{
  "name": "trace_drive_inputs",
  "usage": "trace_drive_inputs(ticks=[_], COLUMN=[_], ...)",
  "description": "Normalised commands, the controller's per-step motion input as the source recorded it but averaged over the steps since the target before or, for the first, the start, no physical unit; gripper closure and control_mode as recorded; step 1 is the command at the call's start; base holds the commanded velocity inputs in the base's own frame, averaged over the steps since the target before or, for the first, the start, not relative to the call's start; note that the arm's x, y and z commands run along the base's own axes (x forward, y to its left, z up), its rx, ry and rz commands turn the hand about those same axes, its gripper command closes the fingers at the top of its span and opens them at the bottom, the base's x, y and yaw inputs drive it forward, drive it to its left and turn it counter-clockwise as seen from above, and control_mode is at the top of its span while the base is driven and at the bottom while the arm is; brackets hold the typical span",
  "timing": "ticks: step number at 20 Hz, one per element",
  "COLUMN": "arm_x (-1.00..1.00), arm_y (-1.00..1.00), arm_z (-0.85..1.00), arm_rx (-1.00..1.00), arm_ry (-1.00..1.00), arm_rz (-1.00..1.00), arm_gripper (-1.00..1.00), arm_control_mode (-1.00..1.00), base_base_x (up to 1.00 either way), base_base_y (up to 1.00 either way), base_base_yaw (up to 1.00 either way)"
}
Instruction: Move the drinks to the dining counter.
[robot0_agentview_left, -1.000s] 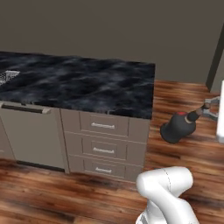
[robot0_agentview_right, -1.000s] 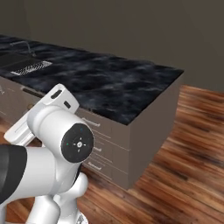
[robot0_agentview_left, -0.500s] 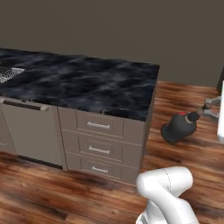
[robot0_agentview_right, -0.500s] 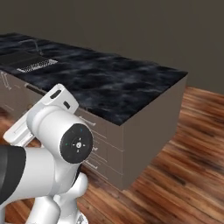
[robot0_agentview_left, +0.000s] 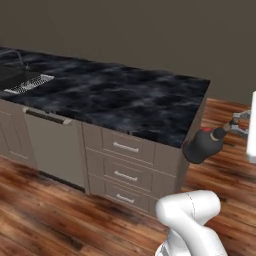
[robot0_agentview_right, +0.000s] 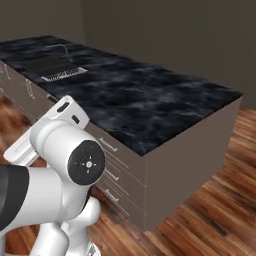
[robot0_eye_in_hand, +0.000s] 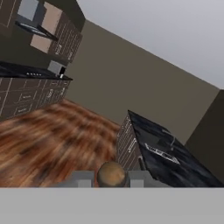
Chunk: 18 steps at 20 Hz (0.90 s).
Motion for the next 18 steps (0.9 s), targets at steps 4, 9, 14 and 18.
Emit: trace_drive_inputs(ticks=[4,9,14,18], arm_x=[0.0,0.0,0.0,0.0], arm_y=[0.0,0.0,0.0,0.0], arm_z=[0.0,0.0,0.0,0.0], arm_rx=[0.0,0.0,0.0,0.0], arm_ry=[0.0,0.0,0.0,0.0], arm_rz=[0.0,0.0,0.0,0.0], arm_gripper=[1.0,1.0,1.0,1.0], arm_control_mode=[1.0,1.0,1.0,1.0], base_base_x=[-0.01,-0.16,-0.25,-0.19], base_base_y=[-0.47,-0.43,-0.41,-0.46], base_base_yaw=[0.27,0.24,0.24,0.24])
